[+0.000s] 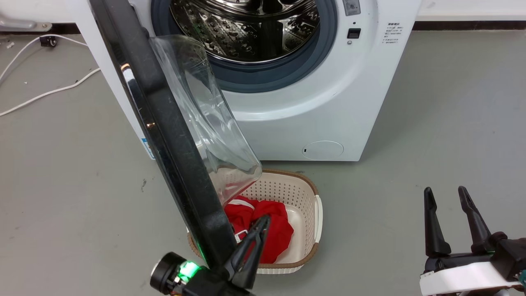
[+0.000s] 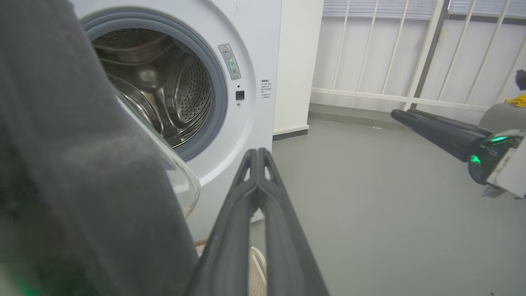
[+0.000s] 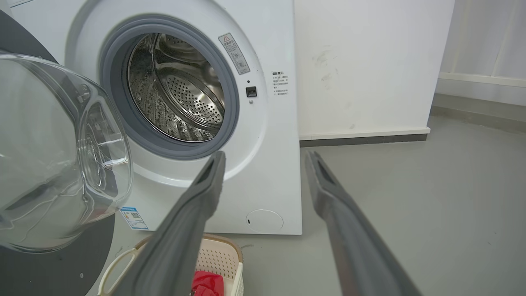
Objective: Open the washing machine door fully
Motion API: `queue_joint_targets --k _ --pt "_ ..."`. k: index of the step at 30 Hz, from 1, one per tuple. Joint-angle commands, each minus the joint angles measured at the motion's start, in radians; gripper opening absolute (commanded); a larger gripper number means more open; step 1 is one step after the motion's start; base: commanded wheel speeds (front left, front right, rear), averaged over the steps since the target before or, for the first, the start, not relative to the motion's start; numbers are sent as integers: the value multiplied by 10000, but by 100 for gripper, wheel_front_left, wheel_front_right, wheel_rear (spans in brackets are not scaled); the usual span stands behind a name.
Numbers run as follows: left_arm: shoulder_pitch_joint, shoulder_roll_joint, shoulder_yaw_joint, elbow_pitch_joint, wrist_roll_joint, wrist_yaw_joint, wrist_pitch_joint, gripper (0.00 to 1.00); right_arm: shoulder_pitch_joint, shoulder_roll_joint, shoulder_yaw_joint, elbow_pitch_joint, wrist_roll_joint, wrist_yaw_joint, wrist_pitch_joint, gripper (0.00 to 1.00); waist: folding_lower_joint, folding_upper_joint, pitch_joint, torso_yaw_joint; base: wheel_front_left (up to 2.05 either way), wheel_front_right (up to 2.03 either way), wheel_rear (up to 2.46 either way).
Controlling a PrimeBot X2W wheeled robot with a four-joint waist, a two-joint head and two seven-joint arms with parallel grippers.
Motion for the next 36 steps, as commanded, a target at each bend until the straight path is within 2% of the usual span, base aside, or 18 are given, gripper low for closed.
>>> queue_joint_targets --k 1,9,16,25,36 --pt "-156 -48 84 54 3 69 -22 0 -149 16 36 51 45 -3 -18 100 0 -1 -15 -30 0 0 0" --pt "-90 -225 583 413 -212 457 -18 0 -83 16 117 201 216 -3 -18 100 0 -1 -53 -111 0 0 0" --pt "348 -279 749 171 -163 624 -16 0 59 16 102 329 303 -3 -18 100 0 -1 -117 182 0 0 0" --pt "1320 -115 1002 -256 -174 903 -14 0 264 14 47 446 322 -3 -18 100 0 -1 -247 1382 0 0 0" --pt "1632 168 2119 -657 -303 1373 -24 0 326 14 49 467 225 -3 -18 100 0 -1 -204 2743 0 0 0"
